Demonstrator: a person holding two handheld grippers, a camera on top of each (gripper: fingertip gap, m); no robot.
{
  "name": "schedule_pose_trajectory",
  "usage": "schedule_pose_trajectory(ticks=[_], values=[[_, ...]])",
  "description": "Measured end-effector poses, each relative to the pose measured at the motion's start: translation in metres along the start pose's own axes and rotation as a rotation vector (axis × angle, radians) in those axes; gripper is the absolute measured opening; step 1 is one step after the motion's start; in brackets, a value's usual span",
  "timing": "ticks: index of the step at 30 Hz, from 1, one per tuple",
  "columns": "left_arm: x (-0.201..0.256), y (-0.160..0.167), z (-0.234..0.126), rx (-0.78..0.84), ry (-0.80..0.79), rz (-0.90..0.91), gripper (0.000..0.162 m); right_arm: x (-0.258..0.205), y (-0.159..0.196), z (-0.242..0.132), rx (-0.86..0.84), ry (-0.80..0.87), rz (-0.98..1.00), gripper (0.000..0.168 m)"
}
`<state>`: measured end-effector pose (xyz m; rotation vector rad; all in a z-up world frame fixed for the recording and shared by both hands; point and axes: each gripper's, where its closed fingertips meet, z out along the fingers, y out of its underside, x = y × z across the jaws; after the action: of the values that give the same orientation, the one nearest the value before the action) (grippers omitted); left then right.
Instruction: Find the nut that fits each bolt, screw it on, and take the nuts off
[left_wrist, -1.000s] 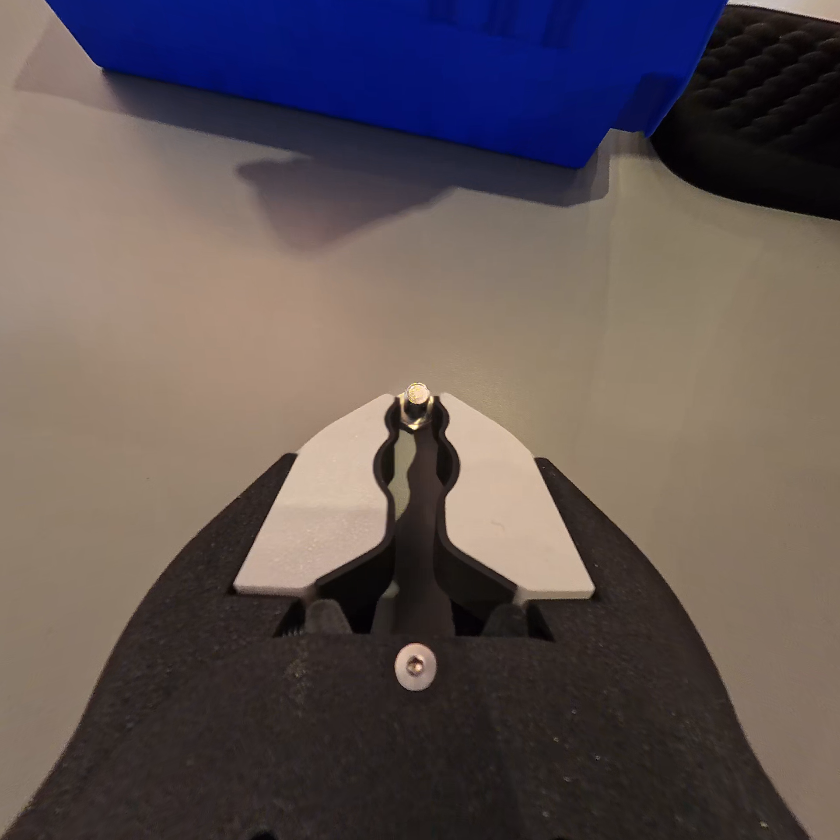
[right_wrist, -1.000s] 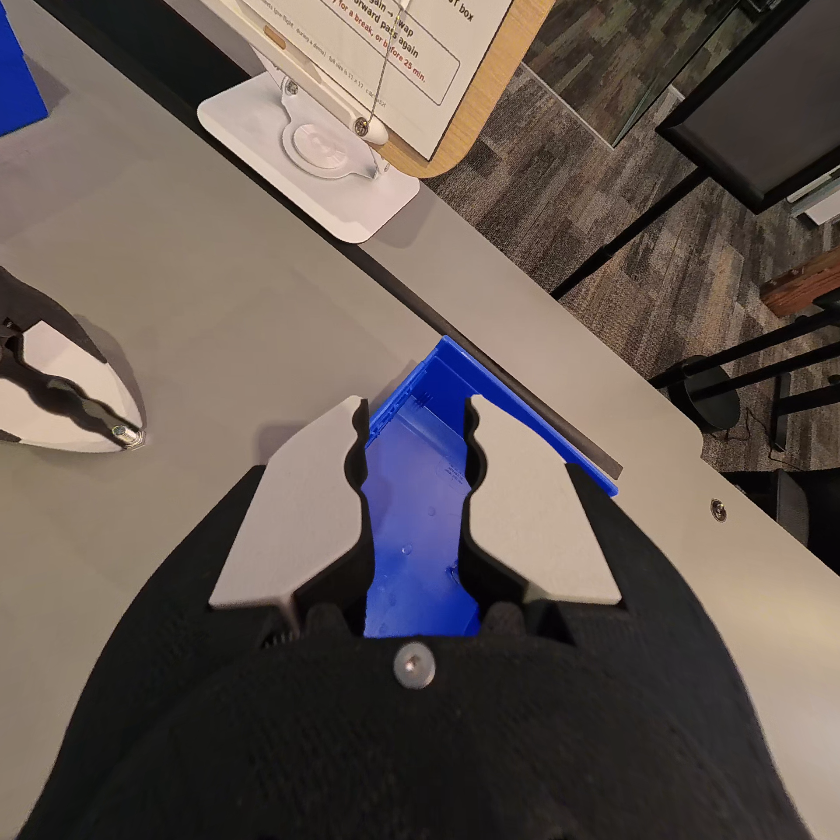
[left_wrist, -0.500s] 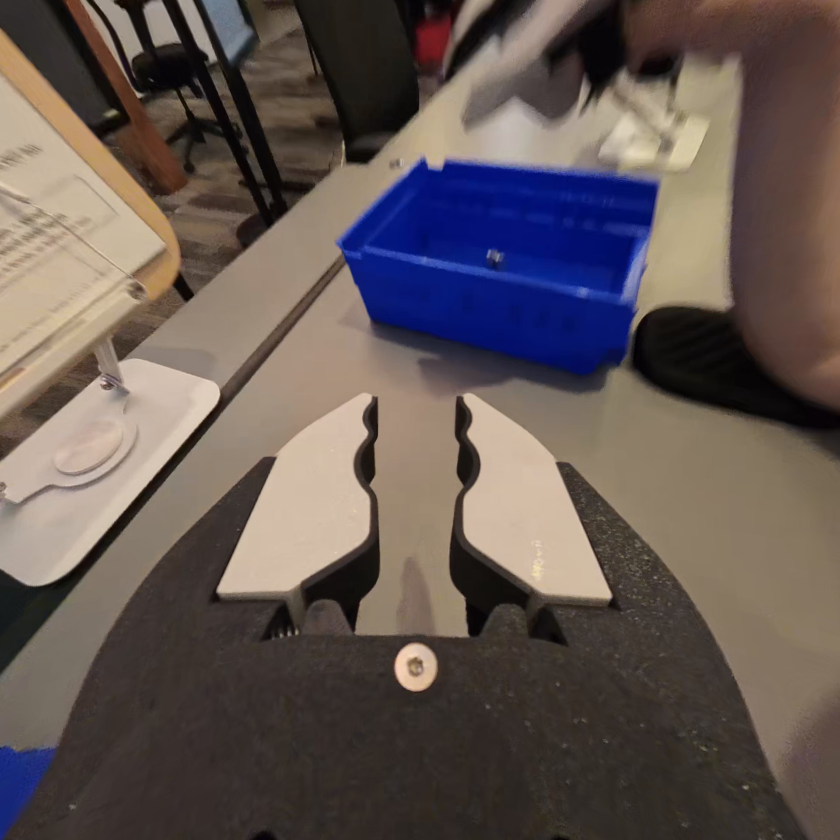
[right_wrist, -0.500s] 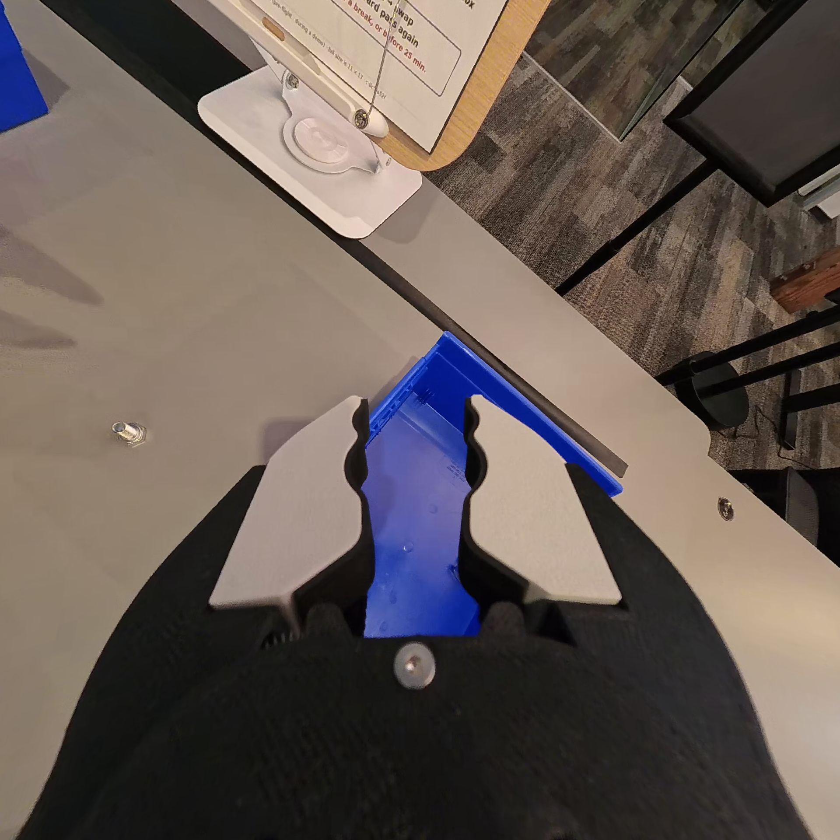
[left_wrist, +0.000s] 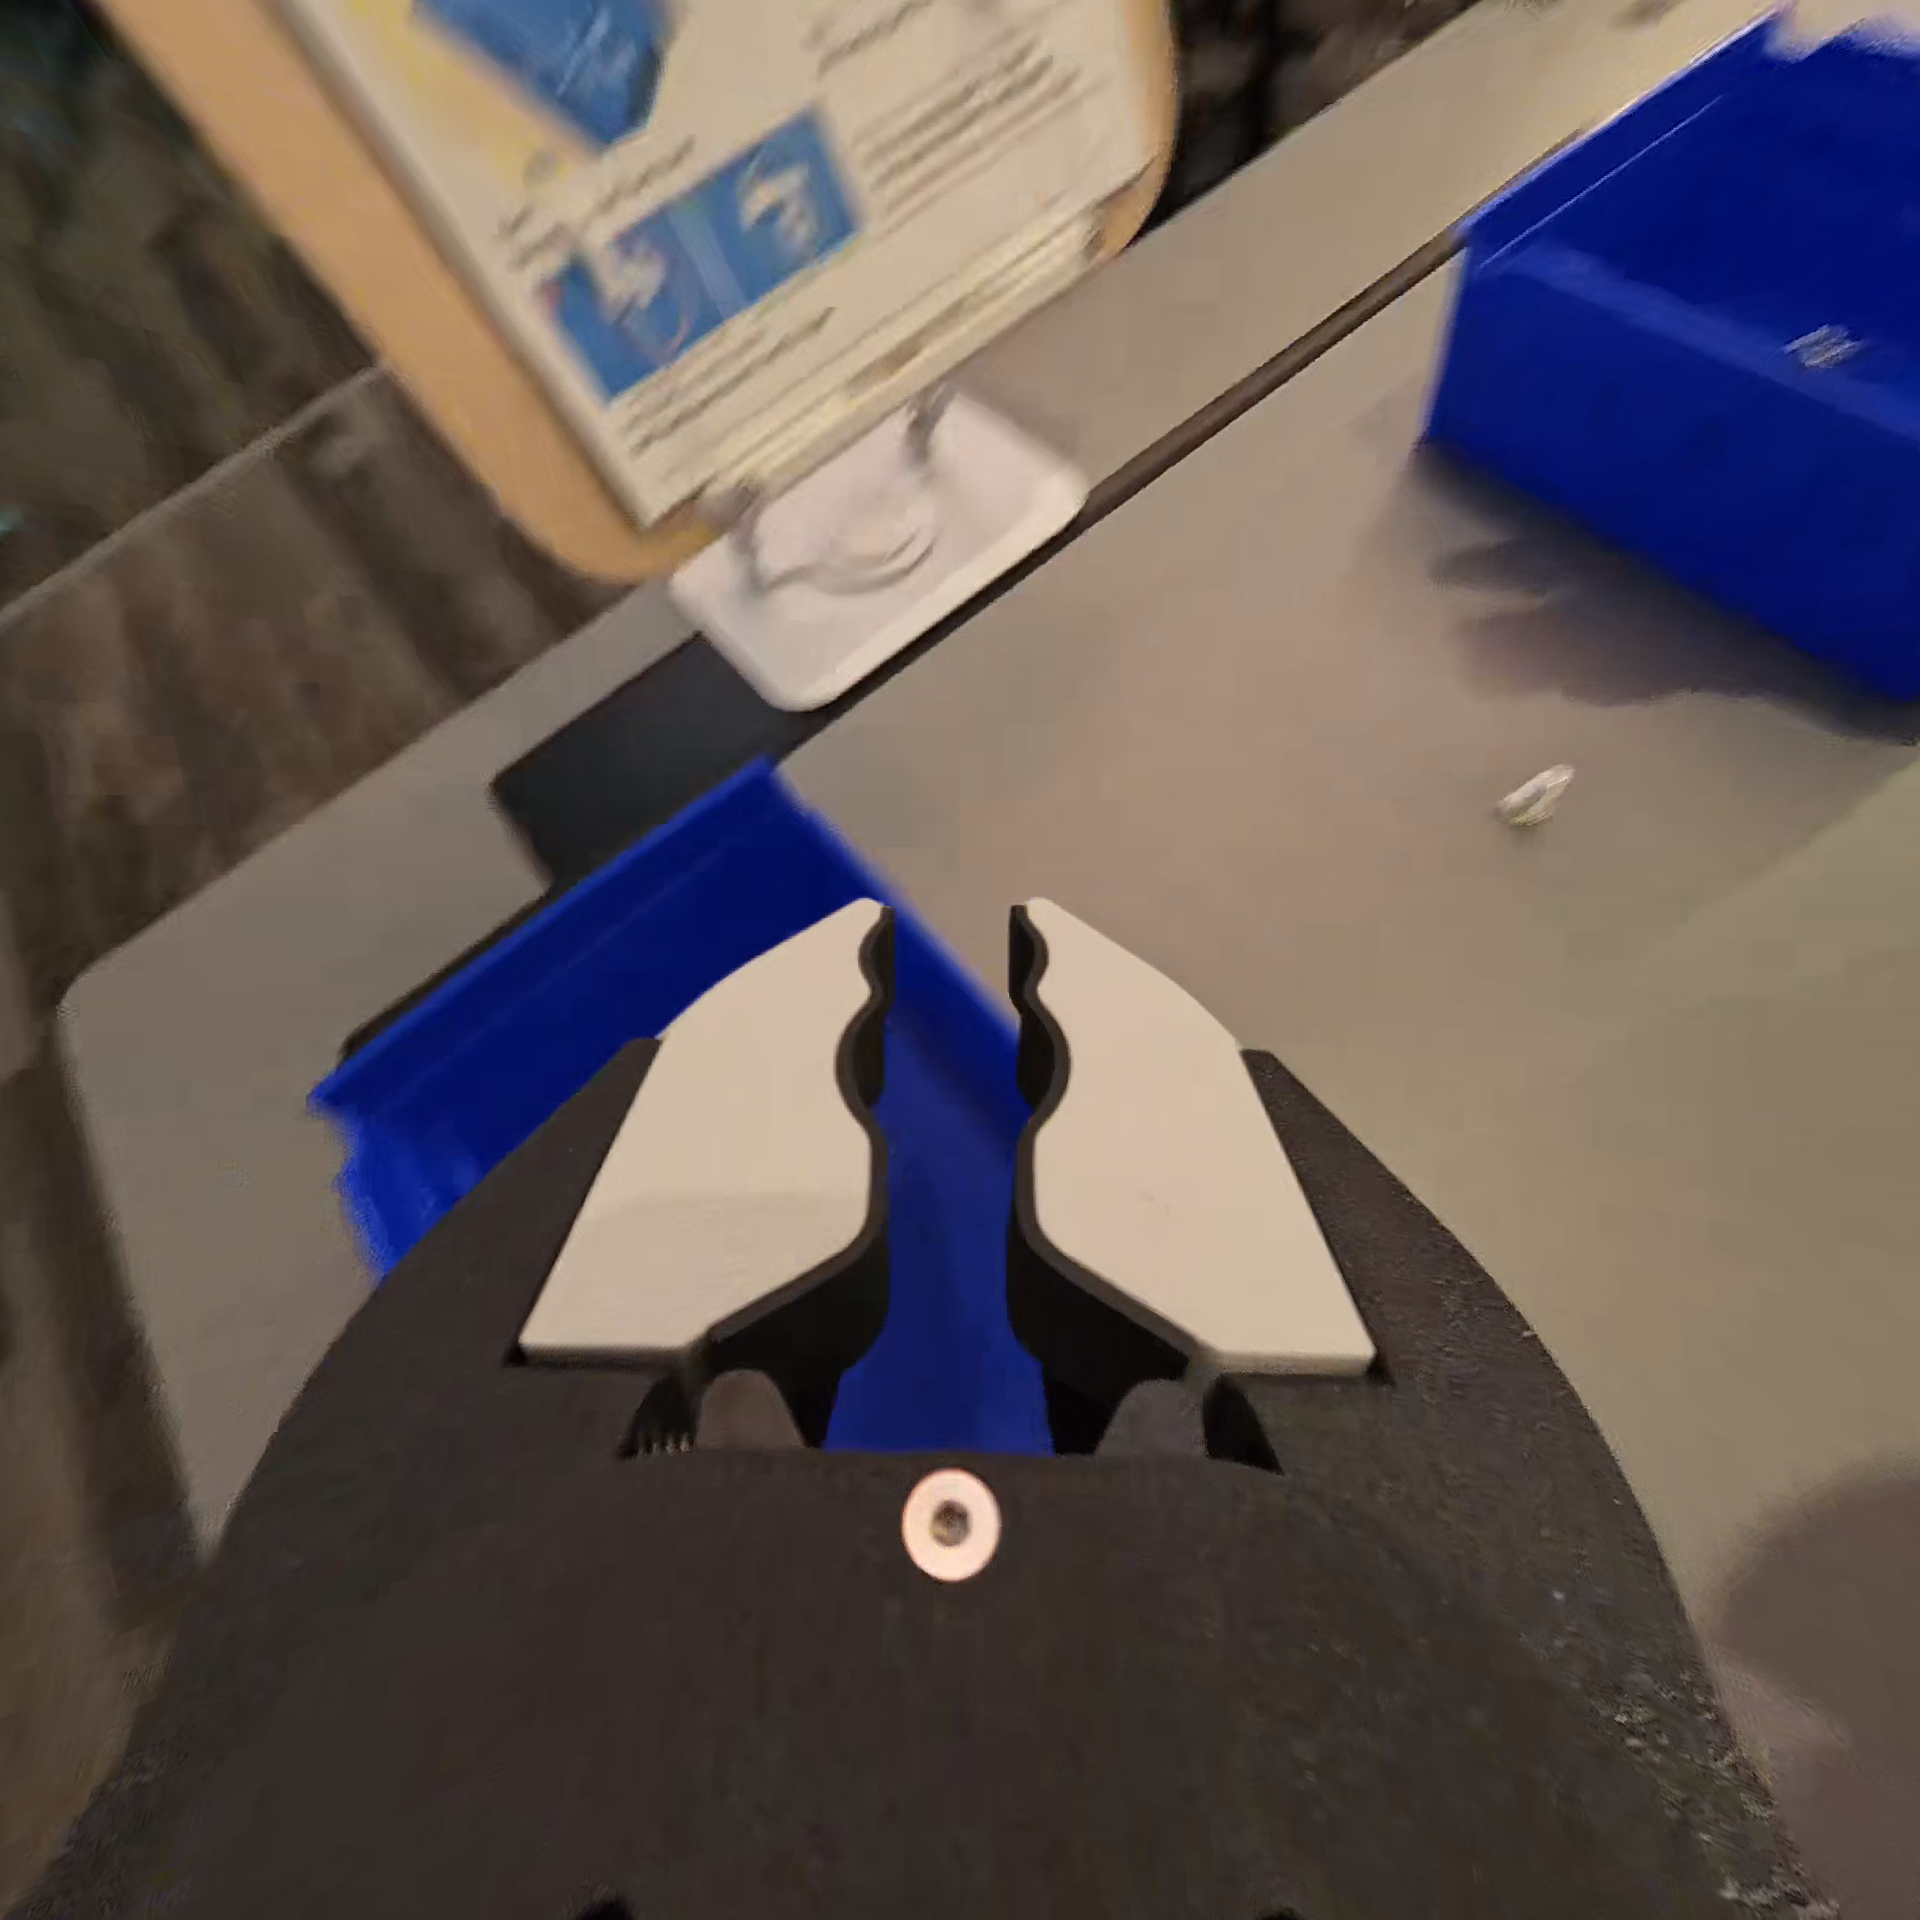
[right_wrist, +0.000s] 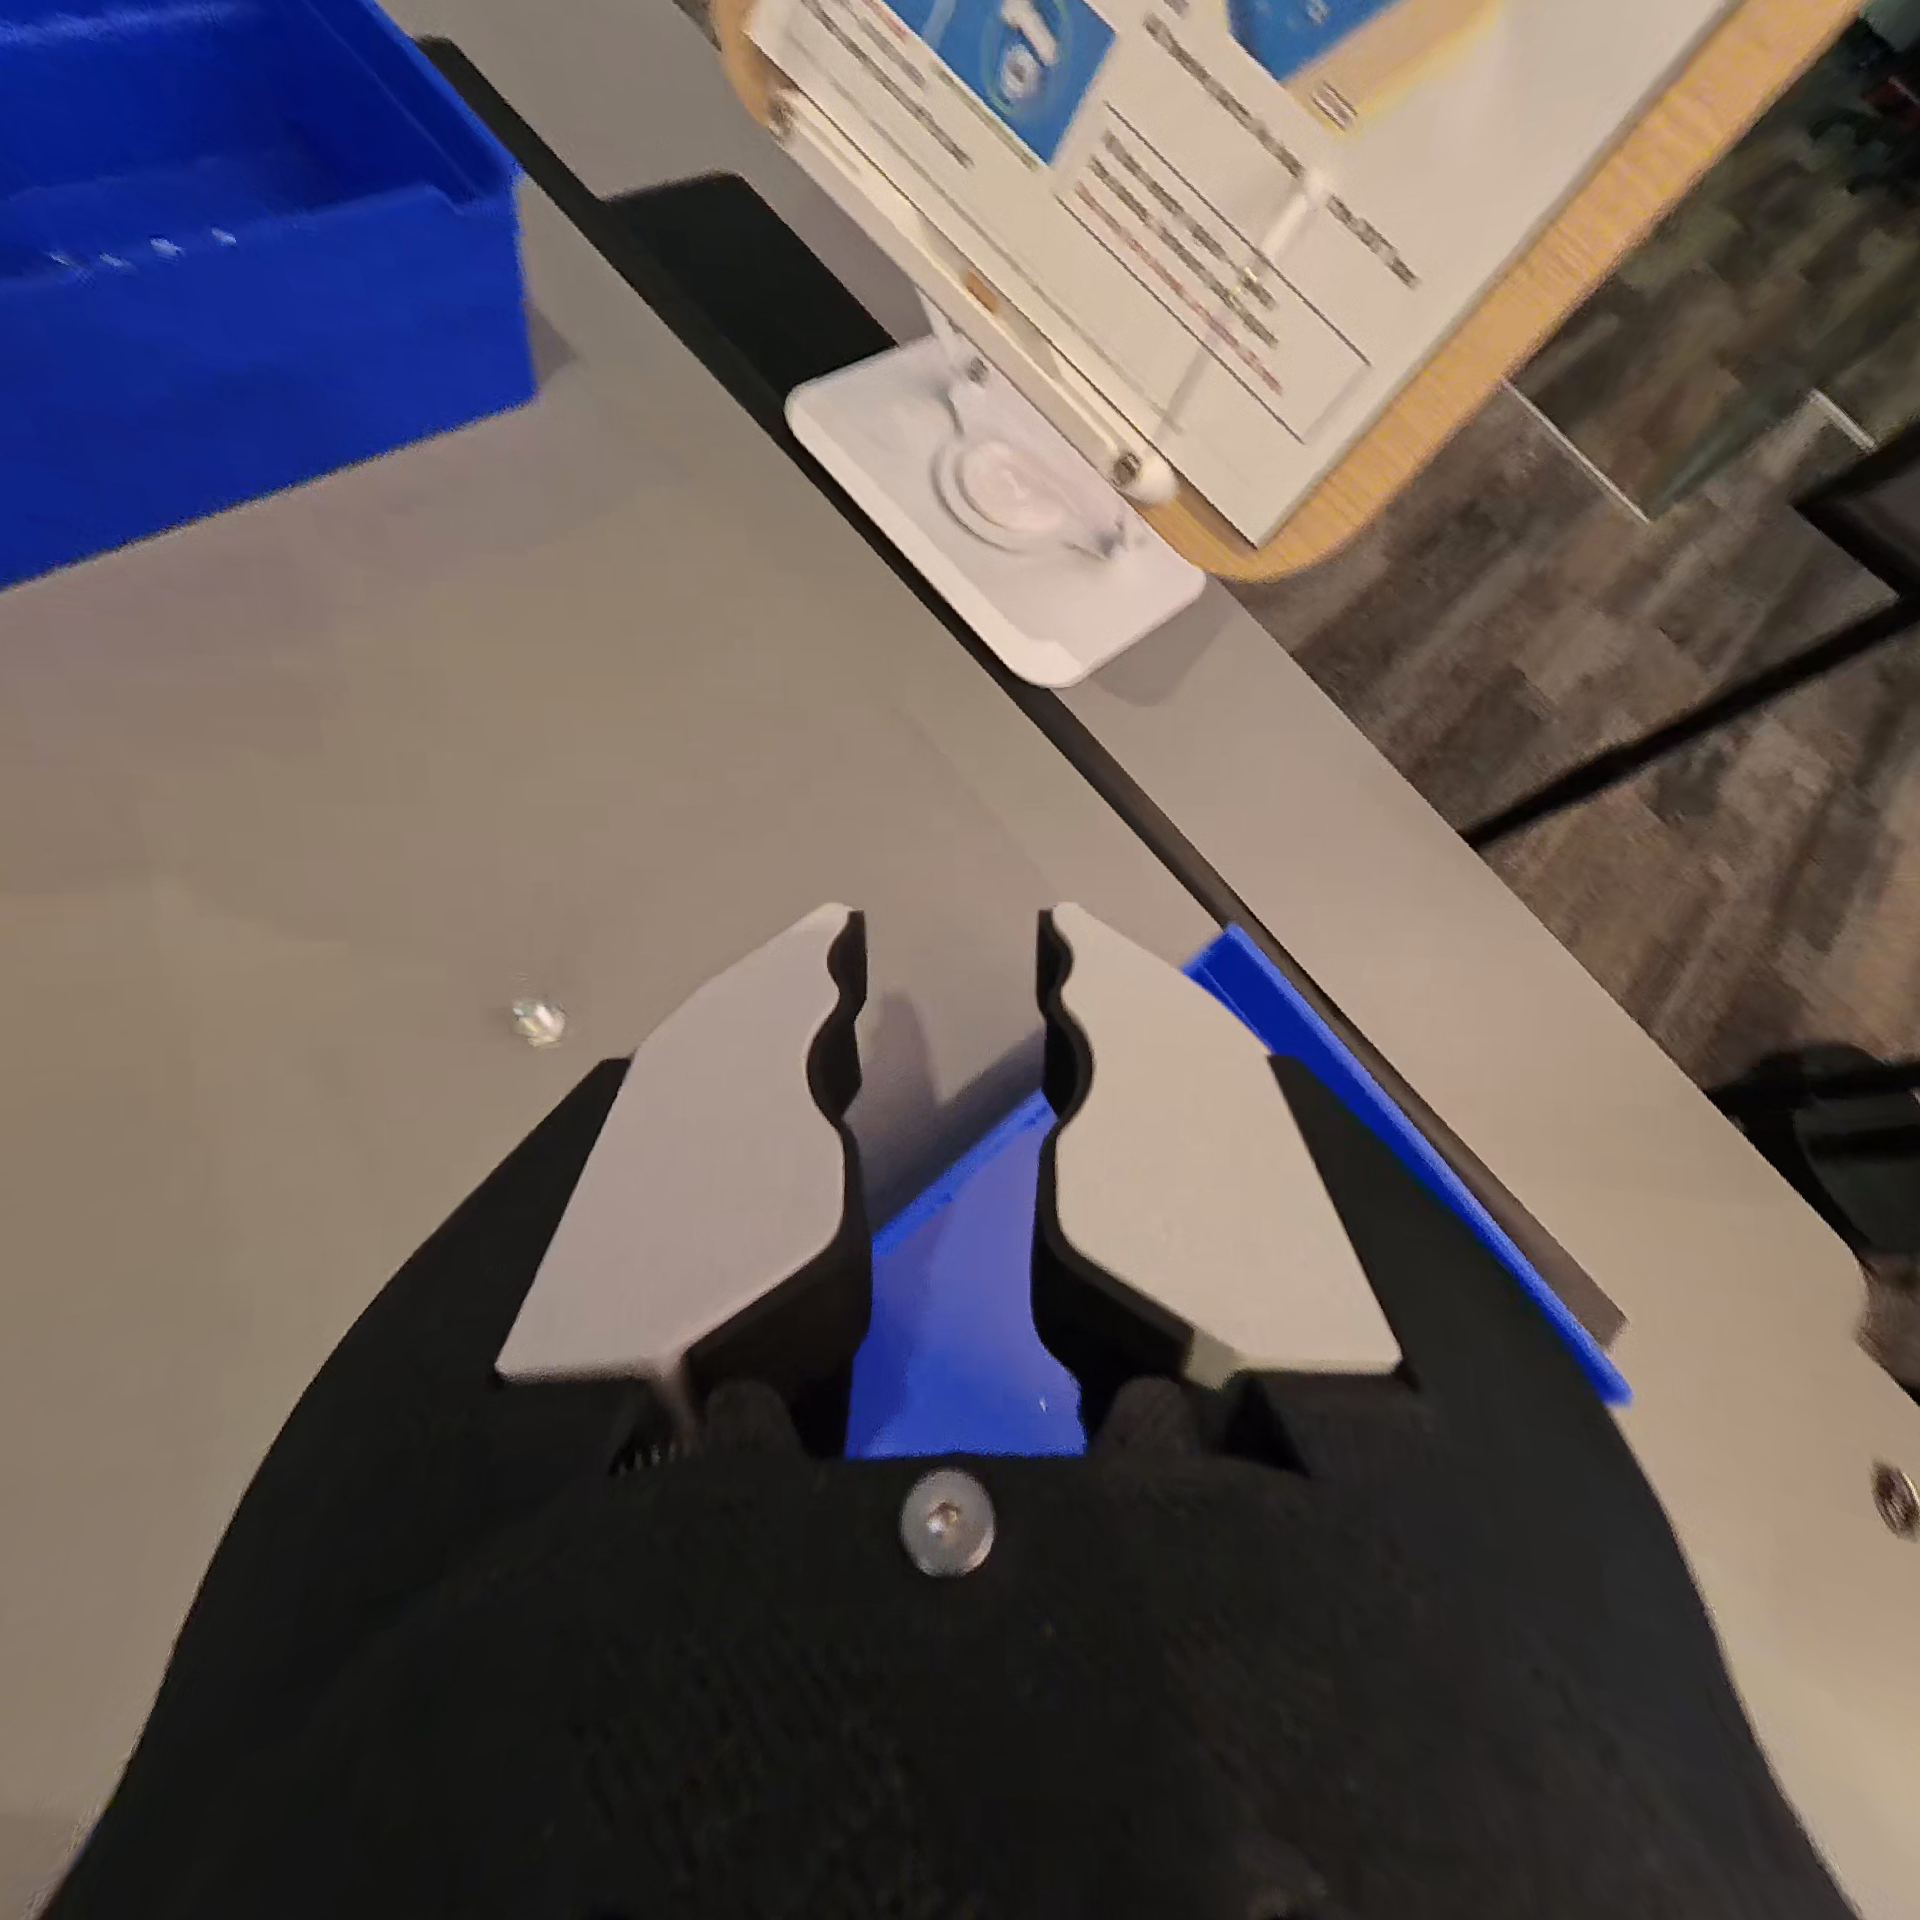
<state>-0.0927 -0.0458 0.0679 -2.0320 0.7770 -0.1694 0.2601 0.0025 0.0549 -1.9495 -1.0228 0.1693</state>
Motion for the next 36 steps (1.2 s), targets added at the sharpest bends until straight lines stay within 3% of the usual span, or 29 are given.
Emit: schedule_pose_trajectory(ticks=[3,10,15,18,24,36], values=[[-0.036,0.039,-0.001,-0.167,-0.116,-0.071,0.019,-0.021,-0.016,0.002,0.069,-0.074,-0.041,0.029],[-0.085,0.091,0.024,-0.336,-0.217,-0.215,0.017,-0.087,-0.035,0.015,0.112,-0.307,-0.139,0.029],[-0.102,0.133,0.060,-0.492,-0.222,-0.228,0.020,-0.113,-0.030,0.031,0.053,-0.367,-0.194,0.029],[-0.105,0.155,0.076,-0.583,-0.191,-0.331,0.020,-0.114,-0.026,0.038,0.021,-0.358,-0.204,0.029],[-0.110,0.185,0.101,-0.699,-0.130,-0.393,0.029,-0.108,-0.024,0.038,0.014,-0.346,-0.189,0.029],[-0.115,0.194,0.120,-0.751,-0.061,-0.366,0.029,-0.096,-0.023,0.035,0.017,-0.307,-0.191,0.029]])
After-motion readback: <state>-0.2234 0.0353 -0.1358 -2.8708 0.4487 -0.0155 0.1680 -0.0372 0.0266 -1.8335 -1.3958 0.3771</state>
